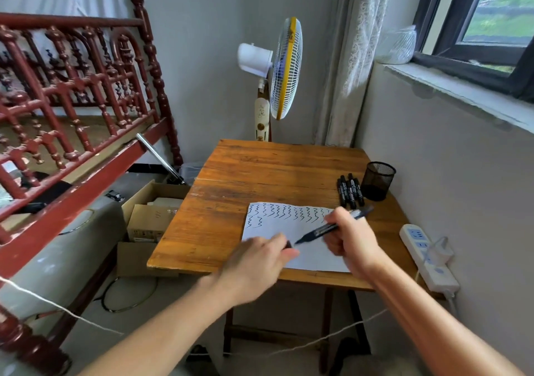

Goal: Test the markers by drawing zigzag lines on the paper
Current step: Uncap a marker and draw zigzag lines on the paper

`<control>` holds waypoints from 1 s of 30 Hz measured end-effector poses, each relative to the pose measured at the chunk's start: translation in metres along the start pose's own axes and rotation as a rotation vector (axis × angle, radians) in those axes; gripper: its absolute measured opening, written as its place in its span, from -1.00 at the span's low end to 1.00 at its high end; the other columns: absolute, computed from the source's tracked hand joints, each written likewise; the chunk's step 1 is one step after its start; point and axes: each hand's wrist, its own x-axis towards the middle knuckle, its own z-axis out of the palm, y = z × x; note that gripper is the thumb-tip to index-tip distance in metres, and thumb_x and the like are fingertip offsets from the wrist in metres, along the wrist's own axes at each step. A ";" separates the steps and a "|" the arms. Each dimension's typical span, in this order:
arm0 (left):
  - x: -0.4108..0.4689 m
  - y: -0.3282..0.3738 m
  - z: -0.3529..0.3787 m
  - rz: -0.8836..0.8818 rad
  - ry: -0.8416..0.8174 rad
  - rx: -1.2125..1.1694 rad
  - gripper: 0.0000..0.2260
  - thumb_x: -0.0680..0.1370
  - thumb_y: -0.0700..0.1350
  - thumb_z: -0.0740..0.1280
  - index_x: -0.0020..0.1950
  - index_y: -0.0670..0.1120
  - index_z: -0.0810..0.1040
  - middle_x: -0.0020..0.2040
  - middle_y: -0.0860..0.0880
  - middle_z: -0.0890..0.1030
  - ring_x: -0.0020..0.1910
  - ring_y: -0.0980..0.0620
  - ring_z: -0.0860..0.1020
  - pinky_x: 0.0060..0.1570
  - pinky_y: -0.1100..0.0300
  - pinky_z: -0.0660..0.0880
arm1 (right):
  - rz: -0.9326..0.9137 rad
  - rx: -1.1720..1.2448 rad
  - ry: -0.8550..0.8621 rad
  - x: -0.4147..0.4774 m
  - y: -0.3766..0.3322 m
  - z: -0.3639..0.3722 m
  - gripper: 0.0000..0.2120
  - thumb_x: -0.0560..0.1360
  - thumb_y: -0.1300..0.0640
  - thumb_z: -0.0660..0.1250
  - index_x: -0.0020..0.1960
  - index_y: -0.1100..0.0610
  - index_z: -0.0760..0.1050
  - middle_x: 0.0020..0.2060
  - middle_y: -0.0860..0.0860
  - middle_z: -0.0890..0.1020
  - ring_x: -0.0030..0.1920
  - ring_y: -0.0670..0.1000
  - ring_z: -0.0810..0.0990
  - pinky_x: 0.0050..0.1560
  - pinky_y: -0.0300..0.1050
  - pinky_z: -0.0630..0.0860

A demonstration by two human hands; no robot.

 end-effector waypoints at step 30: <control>0.049 -0.142 0.111 -0.152 0.424 0.441 -0.72 0.51 0.10 0.23 -0.18 -0.07 0.58 -0.13 -0.01 0.56 -0.11 0.01 0.46 -0.12 0.13 0.45 | 0.008 -0.341 0.427 0.153 0.148 0.049 -0.65 0.49 -0.15 0.26 -0.35 0.06 0.50 -0.48 0.01 0.67 -0.53 0.00 0.57 -0.25 0.08 0.59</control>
